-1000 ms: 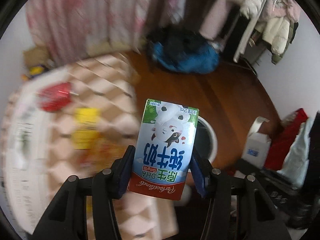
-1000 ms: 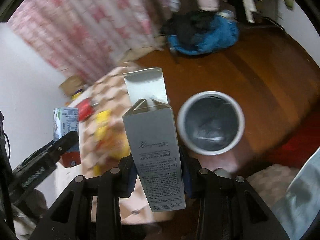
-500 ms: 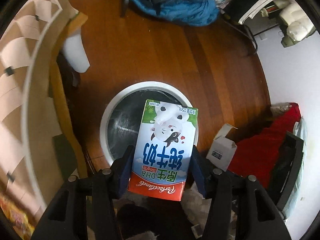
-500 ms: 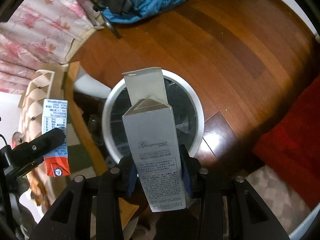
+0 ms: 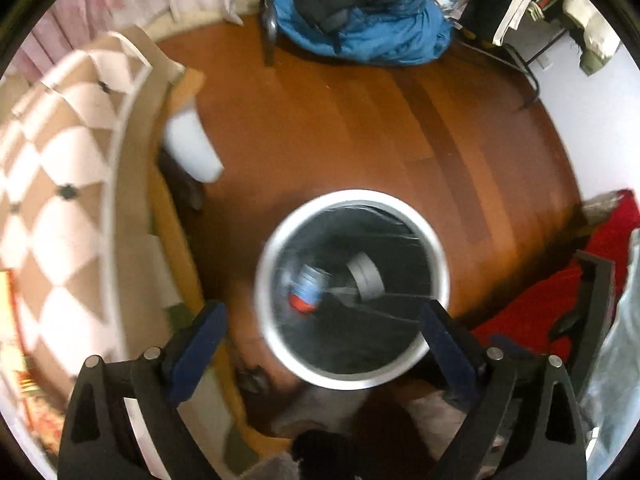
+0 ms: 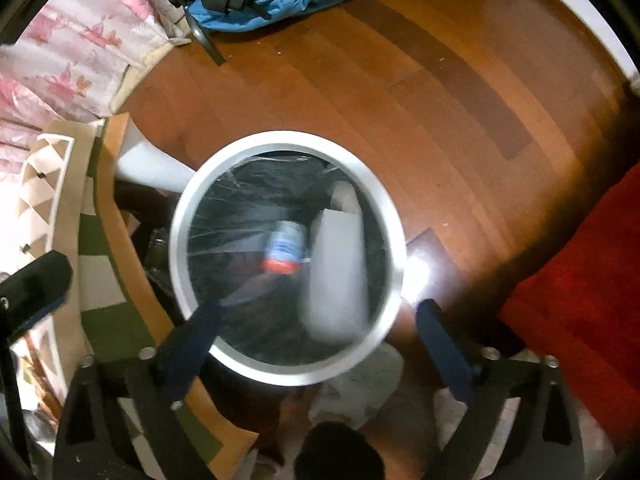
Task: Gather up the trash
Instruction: 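Open both tools to drop the box and carton into the bin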
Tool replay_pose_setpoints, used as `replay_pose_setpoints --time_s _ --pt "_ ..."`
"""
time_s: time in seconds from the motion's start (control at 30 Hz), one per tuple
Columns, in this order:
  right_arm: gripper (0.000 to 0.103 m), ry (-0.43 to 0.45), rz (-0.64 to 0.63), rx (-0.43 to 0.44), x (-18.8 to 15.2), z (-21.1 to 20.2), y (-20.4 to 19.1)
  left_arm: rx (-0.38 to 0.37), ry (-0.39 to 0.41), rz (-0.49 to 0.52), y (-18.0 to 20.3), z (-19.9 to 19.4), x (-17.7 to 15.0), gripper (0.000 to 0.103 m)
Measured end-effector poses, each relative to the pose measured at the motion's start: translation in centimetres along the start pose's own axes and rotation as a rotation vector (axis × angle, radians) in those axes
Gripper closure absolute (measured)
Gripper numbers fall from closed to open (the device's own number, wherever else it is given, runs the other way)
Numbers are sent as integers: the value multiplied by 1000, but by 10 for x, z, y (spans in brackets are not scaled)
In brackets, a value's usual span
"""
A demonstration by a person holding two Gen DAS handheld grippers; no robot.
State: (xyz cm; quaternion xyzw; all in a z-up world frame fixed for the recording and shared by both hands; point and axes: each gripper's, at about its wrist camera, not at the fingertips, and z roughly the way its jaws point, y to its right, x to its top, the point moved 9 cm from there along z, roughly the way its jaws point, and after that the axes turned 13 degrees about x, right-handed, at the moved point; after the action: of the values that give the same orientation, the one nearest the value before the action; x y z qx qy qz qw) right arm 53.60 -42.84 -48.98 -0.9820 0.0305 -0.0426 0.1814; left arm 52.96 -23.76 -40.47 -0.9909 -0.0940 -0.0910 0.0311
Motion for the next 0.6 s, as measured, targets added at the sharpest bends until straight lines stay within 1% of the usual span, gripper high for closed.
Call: replay_pose_setpoints --time_s 0.1,0.2,0.37,0.47,0.53,0.57,0.6 --pt "0 -4 -27 -82 -9 -7 1 61 26 22 -9 -4 -7 5" --pt "0 -5 -57 -132 -19 -16 2 101 34 48 -14 -7 -15 5" --pt "0 -5 -69 -142 -33 -33 0 119 58 61 -17 -22 -29 5" --pt "0 14 -74 -142 -42 -49 -5 111 81 71 -17 -38 -34 5" --pt "0 31 -79 -141 -48 -62 -10 126 107 84 -19 -51 -37 5" --pt "0 41 -82 -141 -50 -68 -12 137 99 93 -20 -57 -41 5" --pt "0 58 -92 -143 -54 -79 -16 150 122 101 -23 -67 -43 5"
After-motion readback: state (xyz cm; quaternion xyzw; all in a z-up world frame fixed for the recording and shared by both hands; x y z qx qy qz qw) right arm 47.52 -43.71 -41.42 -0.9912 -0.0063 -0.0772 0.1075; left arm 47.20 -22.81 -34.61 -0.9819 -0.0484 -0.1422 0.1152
